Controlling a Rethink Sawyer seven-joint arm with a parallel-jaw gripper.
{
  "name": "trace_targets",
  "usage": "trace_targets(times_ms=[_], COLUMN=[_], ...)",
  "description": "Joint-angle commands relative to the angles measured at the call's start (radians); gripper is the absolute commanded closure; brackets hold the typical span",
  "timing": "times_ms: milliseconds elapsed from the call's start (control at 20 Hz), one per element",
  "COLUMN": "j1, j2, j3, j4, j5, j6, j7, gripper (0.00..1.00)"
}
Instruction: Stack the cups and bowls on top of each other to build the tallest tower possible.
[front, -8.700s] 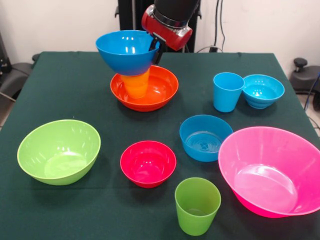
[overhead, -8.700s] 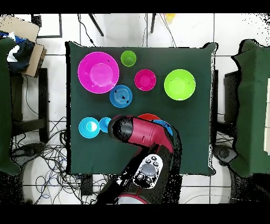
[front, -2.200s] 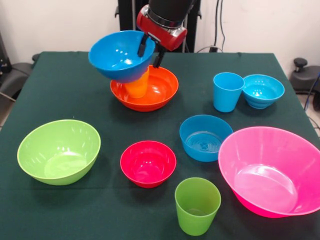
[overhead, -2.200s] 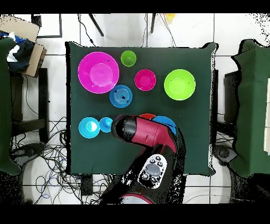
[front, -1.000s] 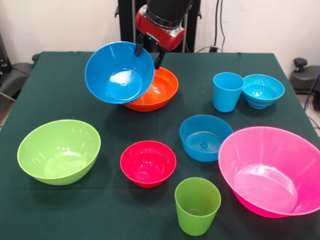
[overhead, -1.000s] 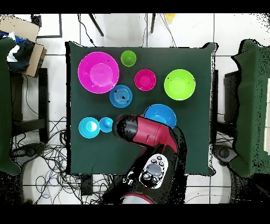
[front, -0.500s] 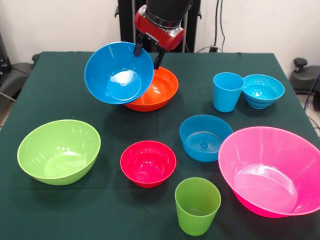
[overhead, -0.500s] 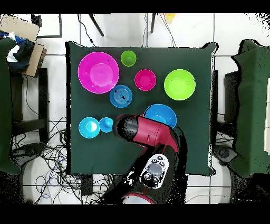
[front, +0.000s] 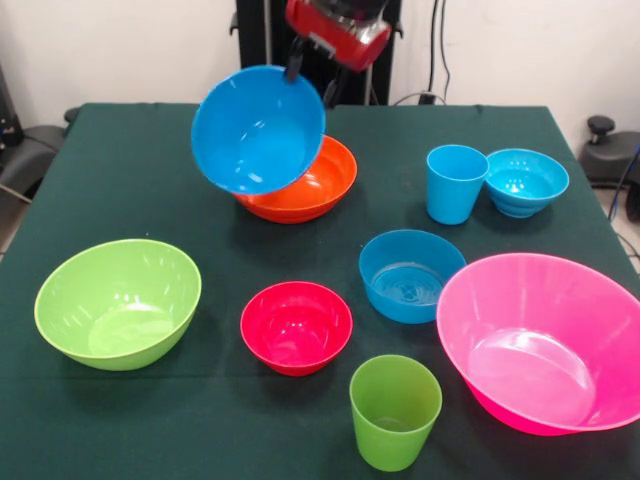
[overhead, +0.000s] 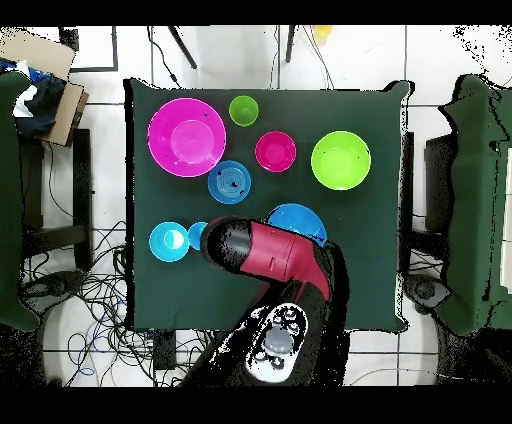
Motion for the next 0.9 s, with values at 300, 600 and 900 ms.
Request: trace_targets(times_ms=[300, 600, 900], j1=[0.008, -0.003, -0.002], j2=[-0.103, -0.084, -0.071], j3=[0.052, 0.066, 0.074], j4=[0.016, 0.022, 0.033], j5=[-0.007, -0.01, -0.01], j6=[0.142, 0.098, 0.065], j7=[0.107, 0.108, 0.118], gripper=[0.0, 0.0, 0.0])
